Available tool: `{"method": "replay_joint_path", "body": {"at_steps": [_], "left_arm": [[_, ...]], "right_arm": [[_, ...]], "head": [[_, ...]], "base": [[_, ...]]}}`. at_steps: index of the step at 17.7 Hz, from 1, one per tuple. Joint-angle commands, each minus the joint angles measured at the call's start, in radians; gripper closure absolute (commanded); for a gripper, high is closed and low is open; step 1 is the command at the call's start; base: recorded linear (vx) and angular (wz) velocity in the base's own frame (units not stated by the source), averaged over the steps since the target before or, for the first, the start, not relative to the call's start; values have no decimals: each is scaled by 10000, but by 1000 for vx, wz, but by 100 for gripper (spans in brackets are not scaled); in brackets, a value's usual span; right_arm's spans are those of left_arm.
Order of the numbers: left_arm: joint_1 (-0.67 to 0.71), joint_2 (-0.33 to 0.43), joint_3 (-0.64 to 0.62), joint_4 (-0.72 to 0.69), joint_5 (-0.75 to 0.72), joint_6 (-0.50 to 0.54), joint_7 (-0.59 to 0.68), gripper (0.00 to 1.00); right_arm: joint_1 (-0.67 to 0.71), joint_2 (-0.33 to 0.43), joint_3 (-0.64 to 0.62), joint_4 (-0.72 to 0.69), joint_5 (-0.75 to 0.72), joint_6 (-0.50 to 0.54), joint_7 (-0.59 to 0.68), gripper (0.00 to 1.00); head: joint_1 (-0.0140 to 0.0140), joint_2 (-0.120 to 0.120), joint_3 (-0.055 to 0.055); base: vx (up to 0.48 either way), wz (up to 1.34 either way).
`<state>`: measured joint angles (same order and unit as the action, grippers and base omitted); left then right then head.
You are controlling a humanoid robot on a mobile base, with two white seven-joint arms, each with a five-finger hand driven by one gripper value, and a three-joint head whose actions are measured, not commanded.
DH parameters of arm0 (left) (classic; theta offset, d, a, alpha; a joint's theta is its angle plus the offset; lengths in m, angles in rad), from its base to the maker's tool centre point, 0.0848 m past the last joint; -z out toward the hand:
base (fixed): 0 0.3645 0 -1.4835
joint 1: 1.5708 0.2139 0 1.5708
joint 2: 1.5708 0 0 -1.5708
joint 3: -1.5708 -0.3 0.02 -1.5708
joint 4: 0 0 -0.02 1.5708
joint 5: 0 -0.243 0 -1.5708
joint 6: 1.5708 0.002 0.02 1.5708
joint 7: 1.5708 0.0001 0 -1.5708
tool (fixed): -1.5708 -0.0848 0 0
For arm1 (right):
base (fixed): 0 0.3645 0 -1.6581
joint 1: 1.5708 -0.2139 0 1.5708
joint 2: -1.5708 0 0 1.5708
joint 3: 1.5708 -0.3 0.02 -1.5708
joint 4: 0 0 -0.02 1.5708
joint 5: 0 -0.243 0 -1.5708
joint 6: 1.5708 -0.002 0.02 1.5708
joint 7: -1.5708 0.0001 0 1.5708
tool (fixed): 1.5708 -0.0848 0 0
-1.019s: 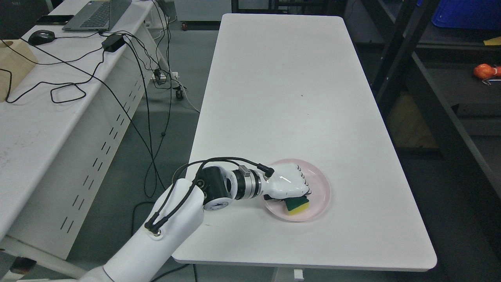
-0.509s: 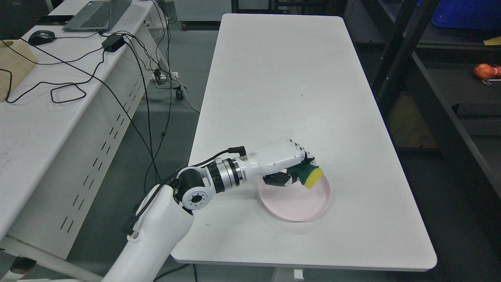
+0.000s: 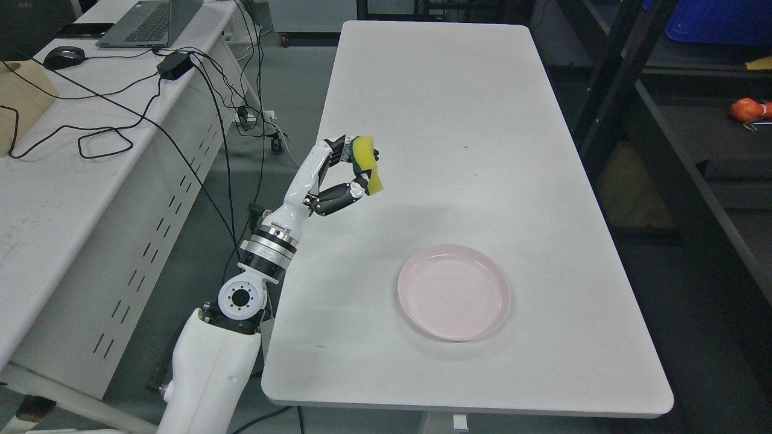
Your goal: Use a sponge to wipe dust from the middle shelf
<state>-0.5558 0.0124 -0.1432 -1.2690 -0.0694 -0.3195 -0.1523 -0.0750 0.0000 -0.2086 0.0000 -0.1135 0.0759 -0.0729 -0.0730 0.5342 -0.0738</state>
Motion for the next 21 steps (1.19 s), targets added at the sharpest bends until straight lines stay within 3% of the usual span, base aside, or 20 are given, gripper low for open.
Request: {"method": "replay_joint_path", "body": {"at_steps": [1, 21], "left_arm": [[480, 50, 1846, -364, 1675, 173, 127, 99], [926, 50, 1095, -855, 1737, 158, 127, 100]], "right_arm": [[-2, -175, 15, -175, 0, 8, -7, 0], [-2, -175, 0, -175, 0, 8, -7, 0]], "head": [[0, 0, 0], [0, 0, 0]], "base": [[0, 0], [0, 0]]}}
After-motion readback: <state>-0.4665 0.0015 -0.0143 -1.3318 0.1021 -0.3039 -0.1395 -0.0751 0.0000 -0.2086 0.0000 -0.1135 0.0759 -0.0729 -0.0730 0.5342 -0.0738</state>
